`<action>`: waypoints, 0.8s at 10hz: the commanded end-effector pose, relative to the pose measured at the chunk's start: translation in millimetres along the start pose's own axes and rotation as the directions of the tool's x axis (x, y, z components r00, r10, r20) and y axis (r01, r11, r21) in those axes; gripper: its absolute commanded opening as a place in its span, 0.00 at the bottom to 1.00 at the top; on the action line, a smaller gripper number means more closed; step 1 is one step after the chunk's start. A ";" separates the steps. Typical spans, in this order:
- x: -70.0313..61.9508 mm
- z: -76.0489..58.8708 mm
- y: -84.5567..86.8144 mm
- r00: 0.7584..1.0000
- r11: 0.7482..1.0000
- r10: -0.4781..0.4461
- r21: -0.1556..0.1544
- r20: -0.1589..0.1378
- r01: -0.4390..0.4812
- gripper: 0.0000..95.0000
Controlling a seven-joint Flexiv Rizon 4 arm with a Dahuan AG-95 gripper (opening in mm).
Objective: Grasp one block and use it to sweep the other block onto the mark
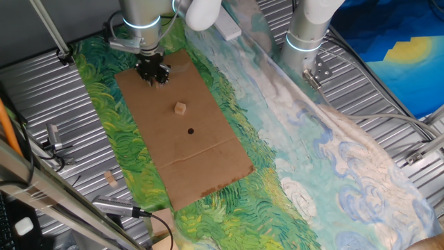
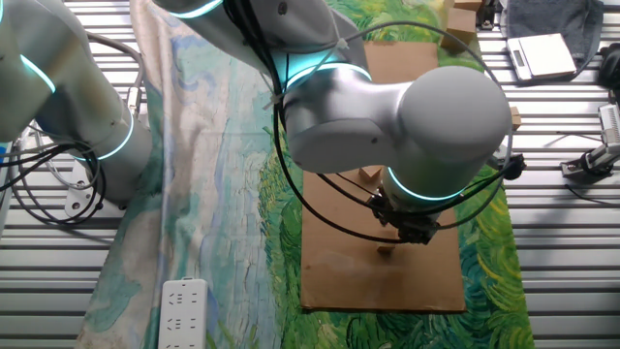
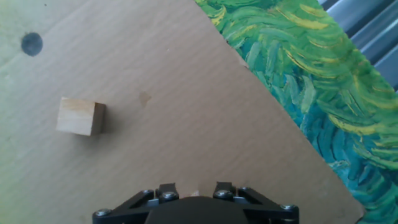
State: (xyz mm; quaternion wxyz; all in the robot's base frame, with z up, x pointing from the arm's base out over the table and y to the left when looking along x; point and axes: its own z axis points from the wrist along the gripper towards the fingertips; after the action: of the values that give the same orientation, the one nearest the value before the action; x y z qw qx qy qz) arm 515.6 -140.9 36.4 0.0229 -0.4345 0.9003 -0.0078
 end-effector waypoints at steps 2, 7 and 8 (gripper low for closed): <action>-0.1 -4.9 -0.5 1.000 1.000 -0.003 0.004 -0.009 0.003 0.00; -0.5 -8.8 -0.3 0.998 0.998 0.064 0.000 -0.013 -0.064 0.00; -0.5 -8.8 -0.3 0.997 0.997 0.075 0.000 -0.013 -0.075 0.00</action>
State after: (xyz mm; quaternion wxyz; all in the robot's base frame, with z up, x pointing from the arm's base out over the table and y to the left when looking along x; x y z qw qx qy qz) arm 517.1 -140.2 44.3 0.0168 -0.3986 0.9169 -0.0084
